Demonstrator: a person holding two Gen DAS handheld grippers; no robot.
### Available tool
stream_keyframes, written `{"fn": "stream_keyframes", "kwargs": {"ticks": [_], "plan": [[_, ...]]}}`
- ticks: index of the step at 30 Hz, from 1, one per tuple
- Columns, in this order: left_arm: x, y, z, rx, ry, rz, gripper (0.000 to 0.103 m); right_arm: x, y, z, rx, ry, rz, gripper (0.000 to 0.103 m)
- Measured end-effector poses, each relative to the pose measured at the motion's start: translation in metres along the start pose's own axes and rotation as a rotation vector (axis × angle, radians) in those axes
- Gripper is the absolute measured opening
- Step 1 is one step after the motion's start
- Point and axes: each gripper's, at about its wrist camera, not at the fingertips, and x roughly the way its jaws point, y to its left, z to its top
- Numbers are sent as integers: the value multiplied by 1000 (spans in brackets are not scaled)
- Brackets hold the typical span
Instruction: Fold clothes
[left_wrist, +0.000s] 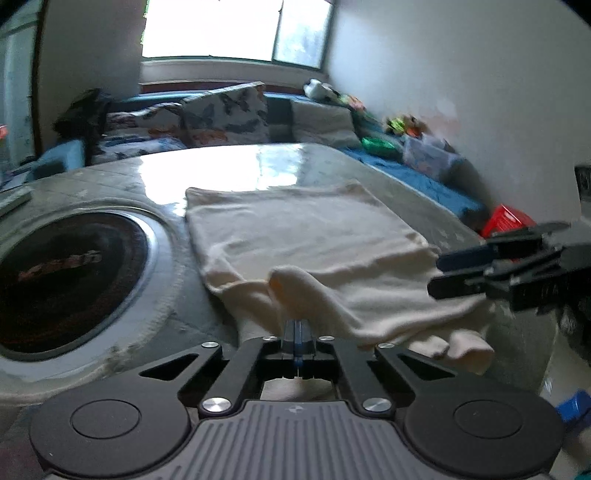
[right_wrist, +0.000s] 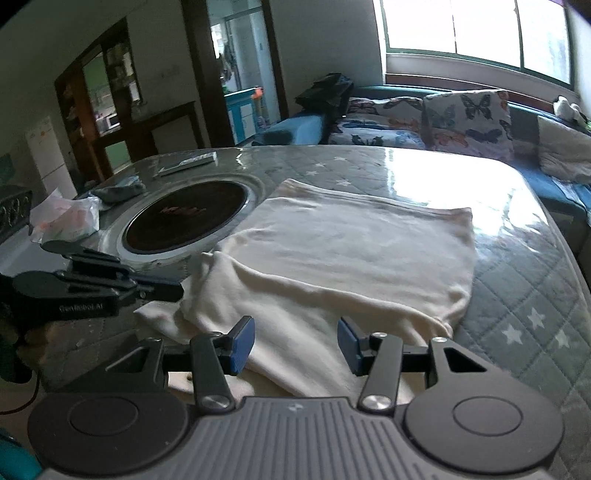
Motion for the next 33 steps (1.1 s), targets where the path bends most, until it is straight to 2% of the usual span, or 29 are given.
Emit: {"fn": "stream_keyframes", "kwargs": {"ticks": [2, 6, 13, 17, 22, 28, 33], "plan": [[-6, 3, 0, -15, -16, 10, 0, 5, 5, 4, -18, 1, 9, 50], [-4, 4, 3, -20, 4, -44, 2, 15, 13, 9, -37, -1, 33, 50], [9, -3, 3, 22, 35, -64, 17, 19, 21, 11, -54, -1, 52, 50], [15, -8, 1, 53, 42, -69, 17, 21, 21, 9, -55, 9, 54, 50], [17, -8, 0, 54, 31, -36, 17, 24, 23, 8, -55, 16, 67, 50], [19, -12, -3, 93, 37, -47, 16, 24, 25, 8, -56, 18, 72, 51], [12, -12, -3, 92, 12, -41, 3, 23, 24, 8, -60, 20, 68, 51]]}}
